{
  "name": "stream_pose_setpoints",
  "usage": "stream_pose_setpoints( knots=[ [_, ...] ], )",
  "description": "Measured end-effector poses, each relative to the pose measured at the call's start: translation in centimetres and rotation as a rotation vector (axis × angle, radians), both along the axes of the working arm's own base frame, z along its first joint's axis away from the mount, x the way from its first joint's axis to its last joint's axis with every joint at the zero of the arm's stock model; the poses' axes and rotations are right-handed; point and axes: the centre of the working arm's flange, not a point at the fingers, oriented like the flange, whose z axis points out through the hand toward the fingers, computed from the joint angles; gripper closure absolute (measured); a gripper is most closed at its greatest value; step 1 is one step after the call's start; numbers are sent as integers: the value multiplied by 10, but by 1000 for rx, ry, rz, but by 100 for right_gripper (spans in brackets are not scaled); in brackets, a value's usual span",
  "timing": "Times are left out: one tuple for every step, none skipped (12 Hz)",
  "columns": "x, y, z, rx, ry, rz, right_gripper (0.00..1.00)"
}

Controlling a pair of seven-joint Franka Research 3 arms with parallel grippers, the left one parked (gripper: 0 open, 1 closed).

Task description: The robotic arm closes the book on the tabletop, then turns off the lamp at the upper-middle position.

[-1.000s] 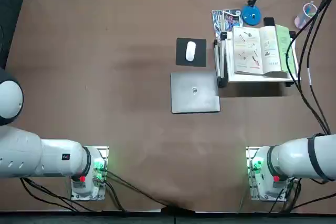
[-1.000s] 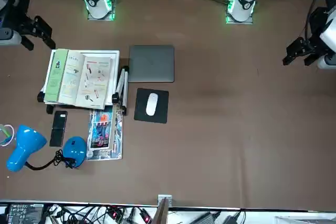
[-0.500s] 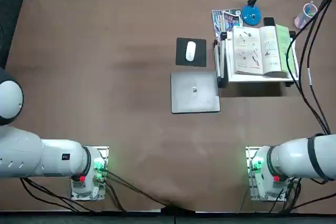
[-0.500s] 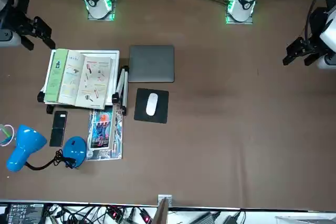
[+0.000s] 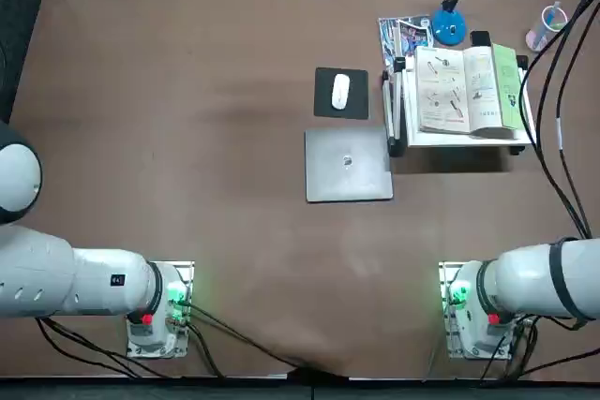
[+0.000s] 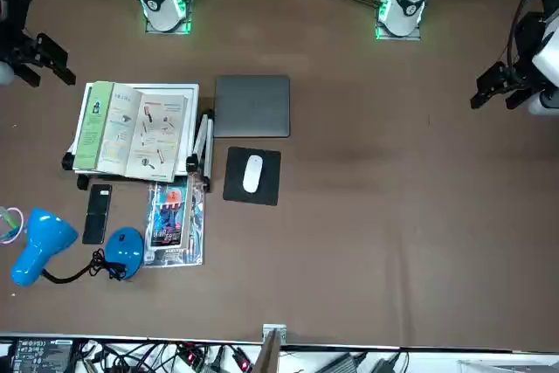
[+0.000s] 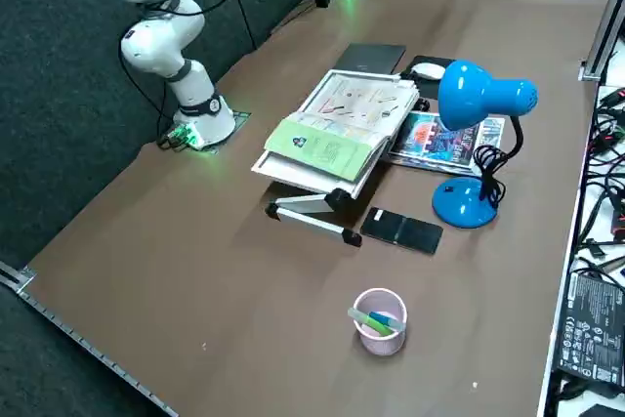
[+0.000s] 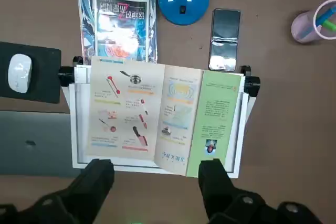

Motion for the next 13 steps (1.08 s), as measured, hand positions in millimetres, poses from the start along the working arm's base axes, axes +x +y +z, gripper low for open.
stream_pose_setpoints(
  knots=[
    [1, -3, -2, 0, 4, 8, 0],
    [2, -7, -6, 0, 8, 6, 0],
    [5, -14, -12, 0, 7, -3, 0],
    [9, -22, -20, 3, 4, -16, 0],
    [13, -30, -30, 20, 9, -34, 0],
    [18, -39, -42, 54, 21, -60, 0],
    [22, -51, -56, 96, 34, -93, 0],
    [27, -66, -71, 138, 48, -121, 0],
    [32, -82, -85, 169, 55, -132, 0],
    [36, -99, -101, 195, 63, -134, 0],
    [42, -131, -134, 284, 80, -143, 0],
    [42, -148, -151, 341, 83, -144, 1],
    [41, -168, -170, 397, 82, -136, 1]
  ],
)
